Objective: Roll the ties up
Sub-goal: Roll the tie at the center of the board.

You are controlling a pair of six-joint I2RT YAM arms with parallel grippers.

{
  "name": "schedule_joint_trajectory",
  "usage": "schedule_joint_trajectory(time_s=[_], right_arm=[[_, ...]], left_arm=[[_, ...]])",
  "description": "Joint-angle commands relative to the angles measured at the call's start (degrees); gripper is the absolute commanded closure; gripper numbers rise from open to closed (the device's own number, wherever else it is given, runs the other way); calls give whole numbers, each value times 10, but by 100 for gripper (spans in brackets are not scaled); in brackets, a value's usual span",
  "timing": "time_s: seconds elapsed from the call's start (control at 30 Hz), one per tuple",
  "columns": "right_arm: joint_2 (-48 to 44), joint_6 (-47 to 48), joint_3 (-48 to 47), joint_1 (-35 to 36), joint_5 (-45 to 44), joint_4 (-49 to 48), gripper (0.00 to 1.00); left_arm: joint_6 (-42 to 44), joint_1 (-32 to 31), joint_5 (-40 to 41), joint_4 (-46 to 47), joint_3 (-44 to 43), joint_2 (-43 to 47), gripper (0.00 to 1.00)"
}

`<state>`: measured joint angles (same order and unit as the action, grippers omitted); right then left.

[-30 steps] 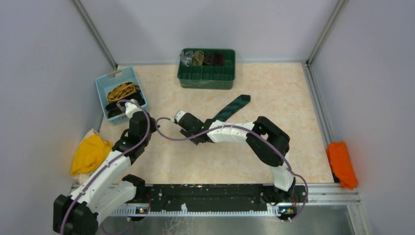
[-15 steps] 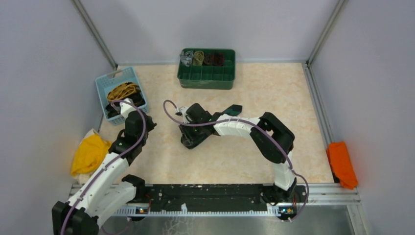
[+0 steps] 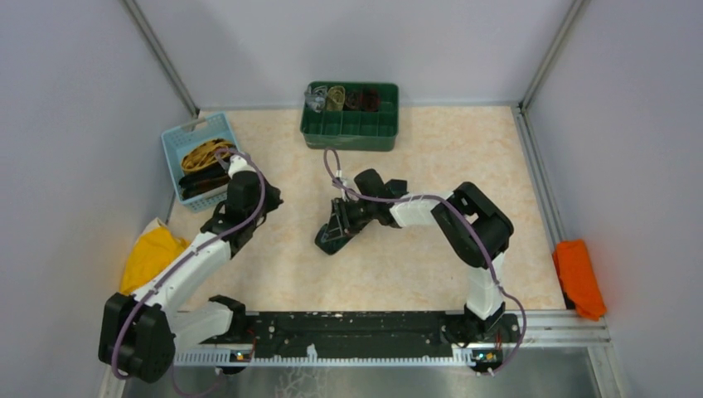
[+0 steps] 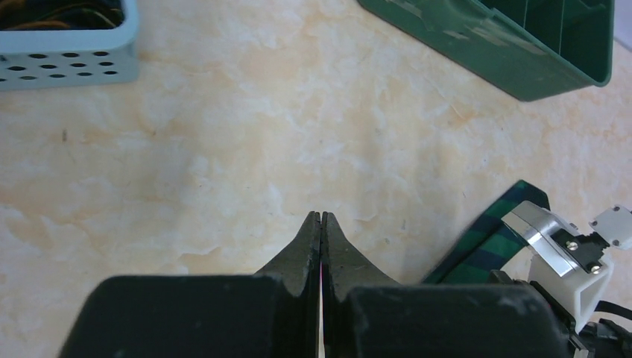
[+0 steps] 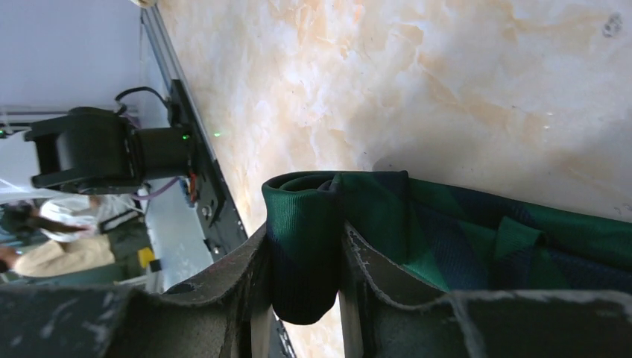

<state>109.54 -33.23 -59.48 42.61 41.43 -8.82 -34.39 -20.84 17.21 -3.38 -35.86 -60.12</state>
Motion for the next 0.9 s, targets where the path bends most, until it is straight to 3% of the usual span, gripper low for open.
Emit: schedule_joint_trajectory(time_s=[0.0,0.37,0.67,0.87], right_arm=[[-15,-45,27,-23,45,-82,68],[-4,-37,42,-71,31,-85,65],[-23,52,7,-73,-45,39,52],[-44,73,6,-73,-77,59,41]], left_arm=[[14,2,-54,52,-23,-36,100],[22,-17,-79,97,-32,-111,100],[26,-29,-93,119,-34,-152,100],[29,-33,-110,136,-38,-185,100]])
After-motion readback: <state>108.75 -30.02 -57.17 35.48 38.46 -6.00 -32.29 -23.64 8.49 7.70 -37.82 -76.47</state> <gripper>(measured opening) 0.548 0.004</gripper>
